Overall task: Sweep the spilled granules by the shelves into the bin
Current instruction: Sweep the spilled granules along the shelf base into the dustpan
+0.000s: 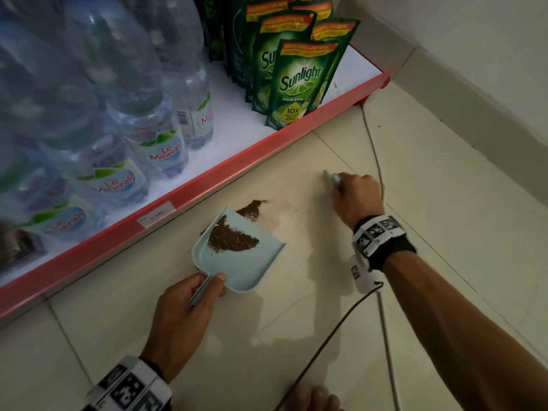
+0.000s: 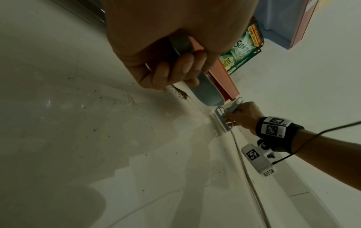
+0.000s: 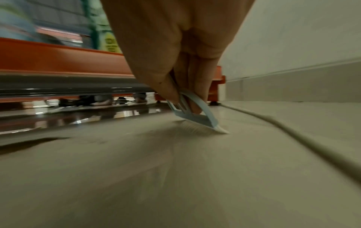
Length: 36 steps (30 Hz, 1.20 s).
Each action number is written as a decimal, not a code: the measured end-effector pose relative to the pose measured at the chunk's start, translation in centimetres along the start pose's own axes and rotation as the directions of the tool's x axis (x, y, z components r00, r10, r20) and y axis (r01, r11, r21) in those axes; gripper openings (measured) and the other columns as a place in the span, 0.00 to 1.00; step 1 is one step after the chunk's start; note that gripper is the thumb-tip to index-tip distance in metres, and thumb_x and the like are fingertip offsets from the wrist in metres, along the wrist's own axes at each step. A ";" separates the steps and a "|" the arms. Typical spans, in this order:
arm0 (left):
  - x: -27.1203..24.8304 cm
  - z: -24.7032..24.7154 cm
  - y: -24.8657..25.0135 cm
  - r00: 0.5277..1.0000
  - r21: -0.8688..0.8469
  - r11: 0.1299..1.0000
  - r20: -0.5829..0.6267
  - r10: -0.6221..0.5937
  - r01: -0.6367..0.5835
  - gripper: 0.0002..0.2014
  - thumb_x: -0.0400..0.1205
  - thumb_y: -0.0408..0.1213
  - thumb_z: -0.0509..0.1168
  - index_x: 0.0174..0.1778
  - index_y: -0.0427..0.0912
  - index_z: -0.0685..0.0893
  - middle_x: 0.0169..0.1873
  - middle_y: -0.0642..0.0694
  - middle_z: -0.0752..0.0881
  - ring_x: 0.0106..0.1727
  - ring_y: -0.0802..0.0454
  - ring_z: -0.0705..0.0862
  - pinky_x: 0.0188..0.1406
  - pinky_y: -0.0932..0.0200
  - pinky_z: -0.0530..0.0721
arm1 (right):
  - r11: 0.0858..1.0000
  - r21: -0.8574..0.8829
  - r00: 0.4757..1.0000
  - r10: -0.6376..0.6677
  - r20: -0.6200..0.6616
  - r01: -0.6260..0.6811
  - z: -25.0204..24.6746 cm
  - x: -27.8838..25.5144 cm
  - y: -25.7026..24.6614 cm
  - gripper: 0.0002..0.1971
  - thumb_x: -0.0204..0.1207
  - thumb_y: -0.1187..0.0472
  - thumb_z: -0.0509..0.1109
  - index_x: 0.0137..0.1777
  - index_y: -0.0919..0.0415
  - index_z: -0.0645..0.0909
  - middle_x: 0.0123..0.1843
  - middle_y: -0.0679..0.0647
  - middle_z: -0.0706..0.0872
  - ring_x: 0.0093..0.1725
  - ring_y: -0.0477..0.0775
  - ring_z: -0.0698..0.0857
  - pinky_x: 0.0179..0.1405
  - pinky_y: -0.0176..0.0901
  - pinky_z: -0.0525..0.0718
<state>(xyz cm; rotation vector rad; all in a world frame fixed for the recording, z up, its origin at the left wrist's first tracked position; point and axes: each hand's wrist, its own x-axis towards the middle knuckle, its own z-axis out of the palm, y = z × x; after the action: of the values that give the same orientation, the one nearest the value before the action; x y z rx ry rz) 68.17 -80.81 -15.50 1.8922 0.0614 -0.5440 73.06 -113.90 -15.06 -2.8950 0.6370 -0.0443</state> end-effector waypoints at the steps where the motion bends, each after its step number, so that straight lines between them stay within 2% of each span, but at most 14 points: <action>1: 0.0 -0.1 -0.1 1.000 -0.005 1.000 0.005 0.002 -0.001 0.13 0.81 0.52 0.66 0.33 0.52 0.86 0.14 0.53 0.70 0.18 0.60 0.67 0.24 0.61 0.68 | 0.999 0.010 0.999 -0.038 0.038 0.038 0.6 -0.7 -1.3 0.13 0.82 0.61 0.59 0.54 0.61 0.85 0.45 0.70 0.89 0.46 0.73 0.86 0.45 0.53 0.80; 3: 0.0 -0.2 -0.2 1.000 -0.014 1.000 0.009 0.003 -0.003 0.13 0.81 0.53 0.66 0.34 0.53 0.87 0.14 0.53 0.71 0.18 0.60 0.68 0.25 0.61 0.69 | 0.989 0.065 0.985 -0.137 0.108 0.130 1.6 -2.5 -4.5 0.14 0.80 0.63 0.59 0.59 0.57 0.84 0.45 0.67 0.89 0.46 0.70 0.86 0.47 0.54 0.83; 4: -0.1 -0.3 -0.3 1.000 -0.022 1.000 0.007 0.004 -0.004 0.13 0.81 0.53 0.66 0.33 0.53 0.87 0.14 0.54 0.71 0.18 0.60 0.68 0.25 0.61 0.69 | 0.977 0.106 0.973 -0.196 0.121 0.184 1.9 -3.6 -6.2 0.13 0.80 0.64 0.59 0.57 0.57 0.84 0.42 0.66 0.89 0.42 0.69 0.86 0.45 0.55 0.83; 7: -0.4 -1.2 -0.4 1.000 -0.040 0.999 -0.028 -0.006 0.005 0.13 0.80 0.52 0.67 0.31 0.54 0.87 0.14 0.55 0.73 0.18 0.63 0.70 0.26 0.60 0.70 | 0.934 0.223 0.954 -0.296 0.043 0.279 1.6 -5.6 -9.2 0.09 0.82 0.63 0.61 0.49 0.61 0.83 0.31 0.62 0.86 0.29 0.66 0.81 0.37 0.54 0.82; 11: -1.1 -3.4 -1.6 0.998 -0.050 0.999 -0.062 -0.023 0.020 0.14 0.80 0.52 0.67 0.30 0.53 0.87 0.13 0.57 0.74 0.17 0.63 0.70 0.26 0.60 0.69 | 0.954 0.204 0.968 -0.189 -0.167 0.222 0.1 -4.1 -6.7 0.08 0.79 0.63 0.67 0.45 0.64 0.87 0.33 0.64 0.89 0.32 0.70 0.86 0.35 0.48 0.79; 15: -1.6 -4.7 -2.6 0.994 -0.047 0.999 -0.110 -0.025 0.020 0.15 0.79 0.55 0.66 0.31 0.53 0.87 0.14 0.54 0.74 0.18 0.61 0.70 0.26 0.60 0.70 | 0.992 0.118 0.970 -0.023 -0.240 0.052 -0.6 -2.1 -2.3 0.11 0.81 0.62 0.66 0.42 0.65 0.87 0.34 0.66 0.90 0.32 0.70 0.87 0.33 0.43 0.73; 18: -1.7 -5.1 -3.1 0.991 -0.075 0.997 -0.124 -0.040 0.031 0.15 0.77 0.57 0.66 0.31 0.52 0.87 0.13 0.54 0.73 0.17 0.62 0.69 0.26 0.60 0.69 | 0.994 0.106 0.984 0.029 -0.178 -0.010 0.5 -2.7 -2.6 0.15 0.84 0.61 0.61 0.42 0.67 0.85 0.33 0.67 0.89 0.32 0.71 0.85 0.33 0.44 0.70; 22: -1.8 -5.4 -3.5 0.991 -0.079 0.996 -0.124 -0.043 0.033 0.15 0.78 0.56 0.66 0.31 0.51 0.87 0.13 0.54 0.73 0.17 0.61 0.69 0.27 0.60 0.69 | 0.973 0.173 0.989 -0.145 -0.041 0.150 2.2 -6.7 -7.9 0.09 0.81 0.63 0.64 0.45 0.62 0.85 0.32 0.61 0.89 0.29 0.67 0.85 0.34 0.45 0.77; 24: -2.1 -5.5 -3.7 0.990 -0.084 0.996 -0.129 -0.054 0.044 0.15 0.78 0.55 0.67 0.31 0.51 0.87 0.13 0.54 0.73 0.18 0.60 0.70 0.27 0.60 0.69 | 0.961 0.182 0.977 -0.213 0.007 0.208 2.5 -7.9 -10.1 0.10 0.81 0.60 0.63 0.47 0.60 0.86 0.34 0.56 0.90 0.30 0.63 0.86 0.36 0.40 0.70; 26: -2.6 -5.5 -3.9 0.989 -0.072 0.996 -0.134 -0.061 0.052 0.14 0.78 0.55 0.67 0.32 0.52 0.87 0.13 0.54 0.73 0.18 0.60 0.70 0.25 0.62 0.70 | 0.960 0.210 0.982 -0.188 -0.003 0.185 2.1 -7.5 -10.6 0.12 0.81 0.59 0.64 0.46 0.63 0.88 0.36 0.58 0.91 0.31 0.62 0.86 0.34 0.35 0.65; 28: -3.2 -5.5 -4.0 0.989 -0.031 0.999 -0.139 -0.045 0.041 0.14 0.79 0.55 0.66 0.32 0.53 0.87 0.14 0.53 0.74 0.18 0.61 0.70 0.22 0.64 0.70 | 0.964 0.208 0.983 -0.142 -0.116 0.163 1.0 -5.8 -9.8 0.13 0.79 0.61 0.66 0.42 0.68 0.89 0.36 0.65 0.91 0.32 0.68 0.87 0.38 0.45 0.73; 31: -3.9 -5.5 -3.8 0.988 -0.020 0.999 -0.150 -0.029 0.026 0.15 0.79 0.55 0.65 0.32 0.52 0.86 0.14 0.53 0.73 0.18 0.61 0.70 0.22 0.63 0.70 | 0.991 0.093 0.973 -0.078 -0.217 0.100 -0.3 -1.3 -8.4 0.15 0.82 0.59 0.62 0.44 0.67 0.86 0.41 0.71 0.89 0.39 0.75 0.85 0.37 0.55 0.76; 34: -4.1 -5.4 -3.9 0.986 -0.015 1.000 -0.165 -0.022 0.020 0.14 0.79 0.55 0.66 0.33 0.52 0.86 0.14 0.54 0.74 0.18 0.62 0.70 0.24 0.62 0.70 | 1.000 0.025 0.990 -0.002 -0.142 0.005 0.3 3.2 -8.4 0.15 0.83 0.56 0.60 0.53 0.65 0.85 0.49 0.72 0.88 0.47 0.76 0.84 0.42 0.56 0.78; 36: -4.0 -5.3 -4.0 0.986 -0.015 1.000 -0.168 -0.020 0.018 0.14 0.79 0.56 0.65 0.33 0.53 0.86 0.14 0.55 0.75 0.18 0.63 0.70 0.25 0.62 0.70 | 0.996 0.041 0.995 -0.078 -0.065 0.081 1.3 4.3 -9.3 0.15 0.83 0.57 0.60 0.55 0.65 0.86 0.49 0.73 0.88 0.47 0.75 0.84 0.45 0.58 0.80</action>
<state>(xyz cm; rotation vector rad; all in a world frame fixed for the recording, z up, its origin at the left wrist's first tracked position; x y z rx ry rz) 65.21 -73.65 -15.85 1.9227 0.1933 -0.3952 80.90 -107.15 -14.67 -2.8851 0.5237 -0.1590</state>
